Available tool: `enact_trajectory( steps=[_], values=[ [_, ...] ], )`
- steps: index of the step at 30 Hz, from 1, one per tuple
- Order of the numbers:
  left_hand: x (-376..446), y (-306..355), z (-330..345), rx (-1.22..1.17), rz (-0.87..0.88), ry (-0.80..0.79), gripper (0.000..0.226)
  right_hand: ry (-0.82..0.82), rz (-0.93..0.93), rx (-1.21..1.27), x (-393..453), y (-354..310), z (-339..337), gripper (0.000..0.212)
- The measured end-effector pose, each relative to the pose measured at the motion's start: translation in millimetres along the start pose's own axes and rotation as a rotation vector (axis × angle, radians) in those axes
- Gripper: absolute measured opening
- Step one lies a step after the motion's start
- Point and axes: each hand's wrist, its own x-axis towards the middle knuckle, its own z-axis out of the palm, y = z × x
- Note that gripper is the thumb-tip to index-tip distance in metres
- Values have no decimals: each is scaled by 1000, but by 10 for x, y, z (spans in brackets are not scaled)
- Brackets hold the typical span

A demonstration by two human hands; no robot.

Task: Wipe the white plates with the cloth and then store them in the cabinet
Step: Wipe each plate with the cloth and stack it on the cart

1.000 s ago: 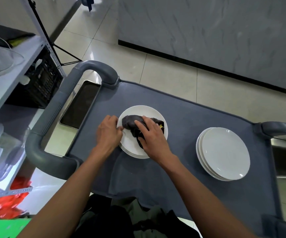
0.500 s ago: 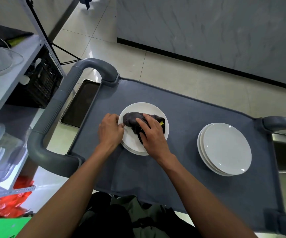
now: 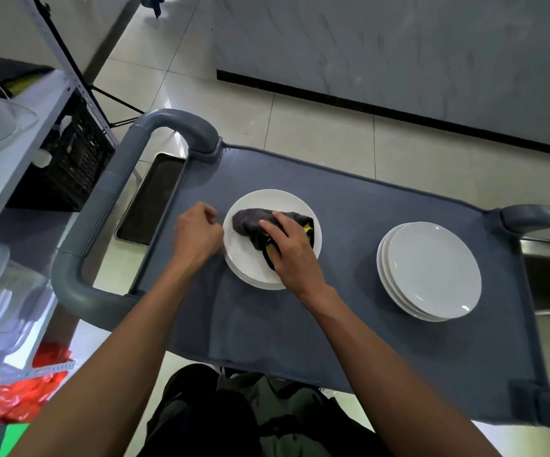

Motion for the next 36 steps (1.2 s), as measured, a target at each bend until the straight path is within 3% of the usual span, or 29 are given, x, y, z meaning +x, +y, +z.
enact_trajectory(
  steps=[6,12,17,28,33,36],
  values=[
    [-42,48,42,-84,-93,-78,12,18,12,-34,-15,-52,30,54],
    [-21,96,-7,-228,-218,-160,23,7,32,-34,-18,-64,47,54],
    [-37,166,-46,-338,-281,-190,18,-17,31,-18,-7,-44,46,54],
    [-75,228,4,-431,-268,-263,12,18,74,76,-39,4,41,54],
    [-128,207,9,-451,-217,-322,22,54,34,21,-31,3,33,55],
    [-177,245,-14,-551,-272,-390,28,39,26,-4,-22,31,8,57]
  ],
)
